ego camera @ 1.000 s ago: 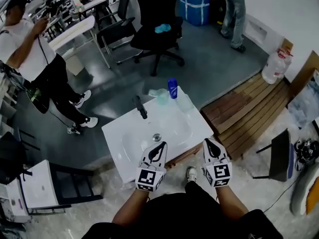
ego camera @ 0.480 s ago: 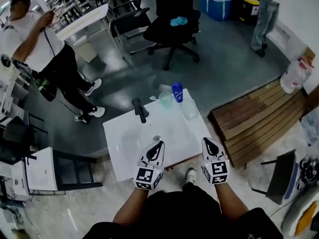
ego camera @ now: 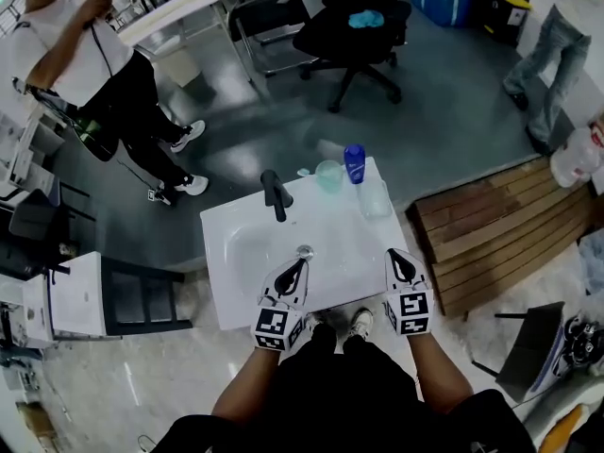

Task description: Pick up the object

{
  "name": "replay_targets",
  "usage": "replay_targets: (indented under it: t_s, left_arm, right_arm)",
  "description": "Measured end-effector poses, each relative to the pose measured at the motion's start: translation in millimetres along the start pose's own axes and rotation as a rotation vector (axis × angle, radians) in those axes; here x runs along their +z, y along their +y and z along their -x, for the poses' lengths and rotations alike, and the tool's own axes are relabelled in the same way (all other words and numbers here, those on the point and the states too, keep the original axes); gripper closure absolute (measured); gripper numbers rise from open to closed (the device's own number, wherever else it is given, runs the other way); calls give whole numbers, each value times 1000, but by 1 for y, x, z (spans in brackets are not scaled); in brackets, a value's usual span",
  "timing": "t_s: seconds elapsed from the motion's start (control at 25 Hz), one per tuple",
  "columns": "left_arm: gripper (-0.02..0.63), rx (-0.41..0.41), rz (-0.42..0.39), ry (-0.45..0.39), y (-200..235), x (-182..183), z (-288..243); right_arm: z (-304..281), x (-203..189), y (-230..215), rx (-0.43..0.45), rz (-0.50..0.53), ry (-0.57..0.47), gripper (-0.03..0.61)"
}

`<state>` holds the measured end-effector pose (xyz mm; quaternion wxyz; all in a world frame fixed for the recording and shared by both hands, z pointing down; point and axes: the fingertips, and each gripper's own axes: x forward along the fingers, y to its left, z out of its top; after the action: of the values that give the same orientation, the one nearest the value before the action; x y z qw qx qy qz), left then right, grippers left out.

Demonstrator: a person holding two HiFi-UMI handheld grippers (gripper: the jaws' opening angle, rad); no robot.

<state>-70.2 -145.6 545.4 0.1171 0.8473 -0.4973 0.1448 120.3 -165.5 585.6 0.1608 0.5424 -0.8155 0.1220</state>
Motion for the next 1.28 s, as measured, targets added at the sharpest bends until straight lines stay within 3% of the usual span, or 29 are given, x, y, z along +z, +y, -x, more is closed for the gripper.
replay_targets:
  t_s: [0.16,0.48,0.6,0.8,1.0,1.28]
  left_arm:
    - [594,-14,31,-8,12,-1,-17]
    - [594,-48,19,-6,27,6,-40]
    - [594,-55,17,12,31,2,-47]
    - [594,-66,21,39,32,-6,-53]
    - [594,-72,33,58,34,-16,-57]
    - [594,-74,23,81,38,-22,-57]
  right_arm:
    - [-19,1,-3,-24,0,28,565]
    - [-54,-7,-8,-54,11,91,562]
    - [-70,-16,-12,-53,4,125,426]
    - [-92,-34,-26,-70,-55,181,288]
    - [-122,-59,-36,-59,-113,261,232]
    - [-153,-77,-43,-68,-86,354,196]
